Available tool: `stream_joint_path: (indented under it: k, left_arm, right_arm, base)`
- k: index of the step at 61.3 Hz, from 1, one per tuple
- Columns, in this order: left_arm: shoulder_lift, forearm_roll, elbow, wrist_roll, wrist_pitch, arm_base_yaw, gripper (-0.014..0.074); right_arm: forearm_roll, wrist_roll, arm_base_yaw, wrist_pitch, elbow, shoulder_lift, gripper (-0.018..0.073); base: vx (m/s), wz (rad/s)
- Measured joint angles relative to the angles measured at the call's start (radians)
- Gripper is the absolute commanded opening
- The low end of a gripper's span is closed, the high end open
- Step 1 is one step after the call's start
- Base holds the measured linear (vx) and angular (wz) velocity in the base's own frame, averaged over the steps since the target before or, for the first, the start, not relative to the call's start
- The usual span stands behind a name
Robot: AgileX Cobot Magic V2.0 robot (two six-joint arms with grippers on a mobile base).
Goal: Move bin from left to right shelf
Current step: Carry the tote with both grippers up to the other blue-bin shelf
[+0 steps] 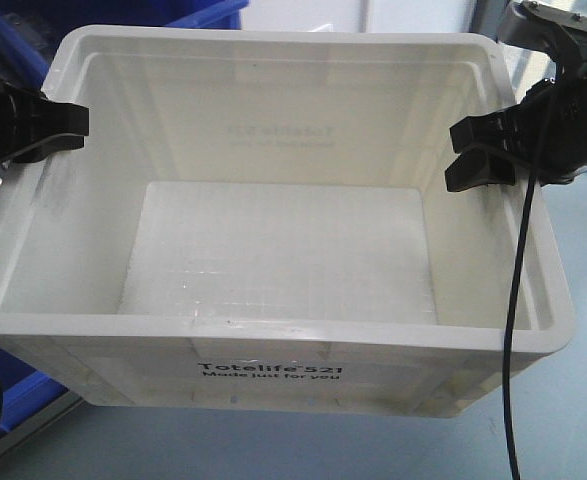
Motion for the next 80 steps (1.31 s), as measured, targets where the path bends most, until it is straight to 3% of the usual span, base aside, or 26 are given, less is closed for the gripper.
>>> stream_joint_path:
  k: [80]
  left_arm:
    - [0.000, 0.000, 0.000, 0.000, 0.001, 0.000, -0.0005]
  right_arm:
    - [0.000, 0.000, 0.000, 0.000, 0.000, 0.000, -0.0004]
  base:
    - [0.11, 0.49]
